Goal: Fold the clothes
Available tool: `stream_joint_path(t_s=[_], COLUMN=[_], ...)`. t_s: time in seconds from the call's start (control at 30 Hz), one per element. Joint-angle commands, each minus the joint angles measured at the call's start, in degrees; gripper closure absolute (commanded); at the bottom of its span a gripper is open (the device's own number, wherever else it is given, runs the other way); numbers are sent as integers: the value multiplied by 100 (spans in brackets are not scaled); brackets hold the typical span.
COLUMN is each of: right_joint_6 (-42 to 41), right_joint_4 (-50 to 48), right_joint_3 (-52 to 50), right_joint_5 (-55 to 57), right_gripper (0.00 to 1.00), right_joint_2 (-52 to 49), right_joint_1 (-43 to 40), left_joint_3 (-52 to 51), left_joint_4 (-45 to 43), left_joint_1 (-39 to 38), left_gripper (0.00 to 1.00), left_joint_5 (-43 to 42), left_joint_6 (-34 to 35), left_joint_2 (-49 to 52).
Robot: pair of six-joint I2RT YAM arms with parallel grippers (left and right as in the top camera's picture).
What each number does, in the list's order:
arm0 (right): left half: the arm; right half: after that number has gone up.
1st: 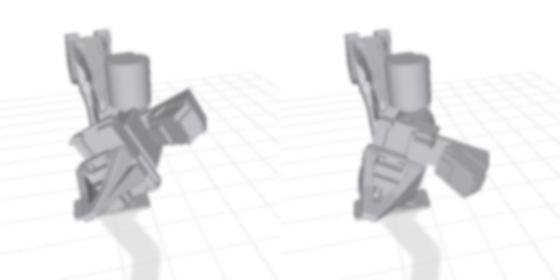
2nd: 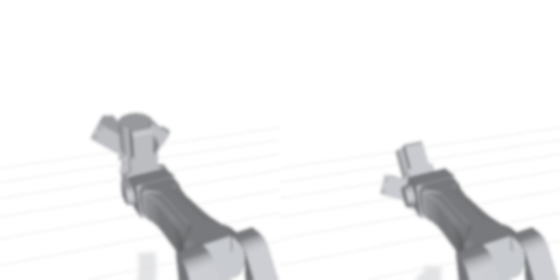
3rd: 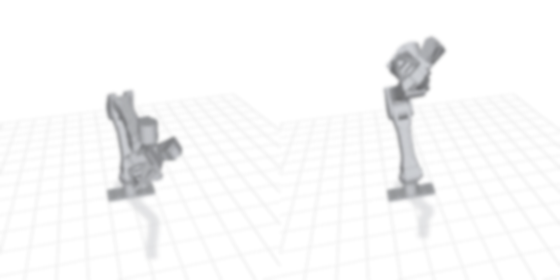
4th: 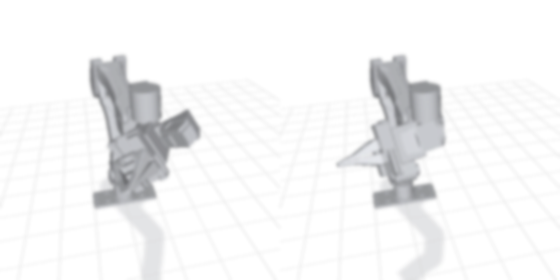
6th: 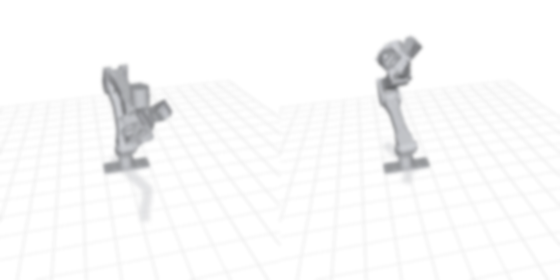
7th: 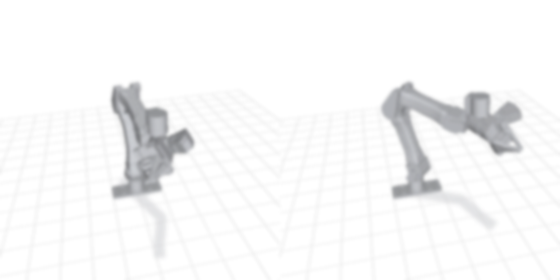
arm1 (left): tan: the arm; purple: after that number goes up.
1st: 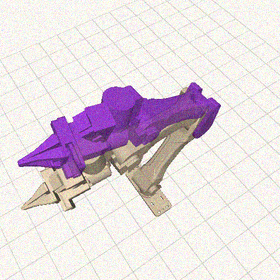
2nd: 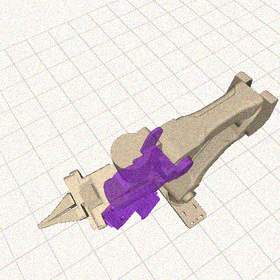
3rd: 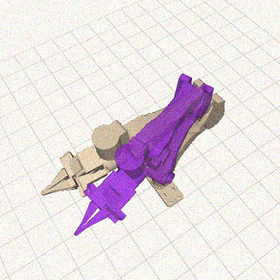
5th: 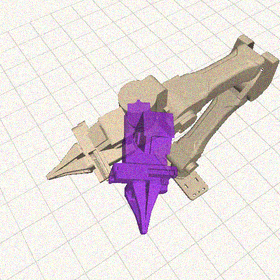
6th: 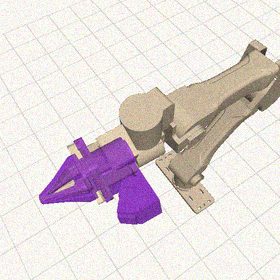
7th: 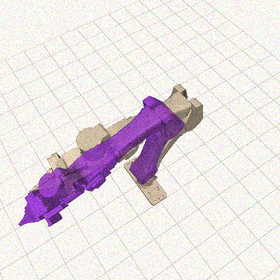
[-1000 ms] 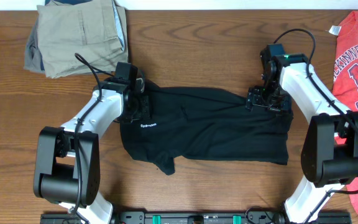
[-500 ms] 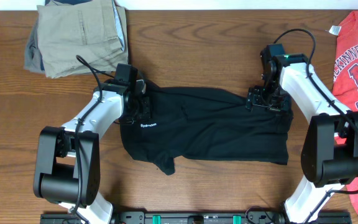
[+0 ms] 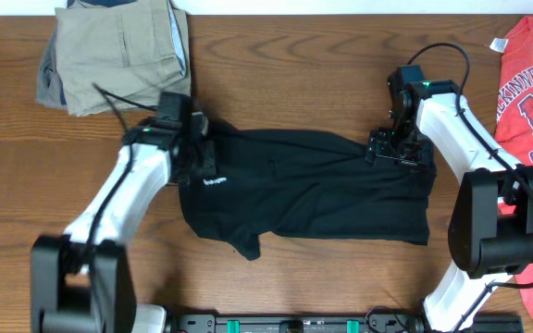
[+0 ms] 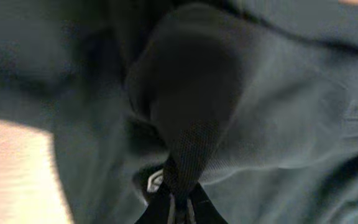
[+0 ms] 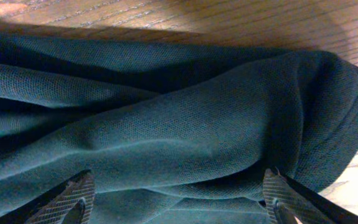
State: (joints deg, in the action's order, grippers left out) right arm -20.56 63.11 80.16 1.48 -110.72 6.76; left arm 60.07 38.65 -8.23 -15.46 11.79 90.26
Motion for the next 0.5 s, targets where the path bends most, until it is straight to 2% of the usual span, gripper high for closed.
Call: stream_joint_path(t_s=[0.0, 0.47], right_joint_6=[-22, -22], right_joint_4=[-9, 225], right_joint_3=[-31, -31], right_joint_5=[-4, -94], right_gripper=[16, 12], right_joint_2=[175, 175], right_joint_1=[81, 81], left_joint_3=[118, 118], left_joint_4=[168, 535], left_joint_1=[162, 914], left_gripper=[94, 94], left_joint_5=[245, 267], left_joint_6=[-20, 48], left_joint_2=[-315, -487])
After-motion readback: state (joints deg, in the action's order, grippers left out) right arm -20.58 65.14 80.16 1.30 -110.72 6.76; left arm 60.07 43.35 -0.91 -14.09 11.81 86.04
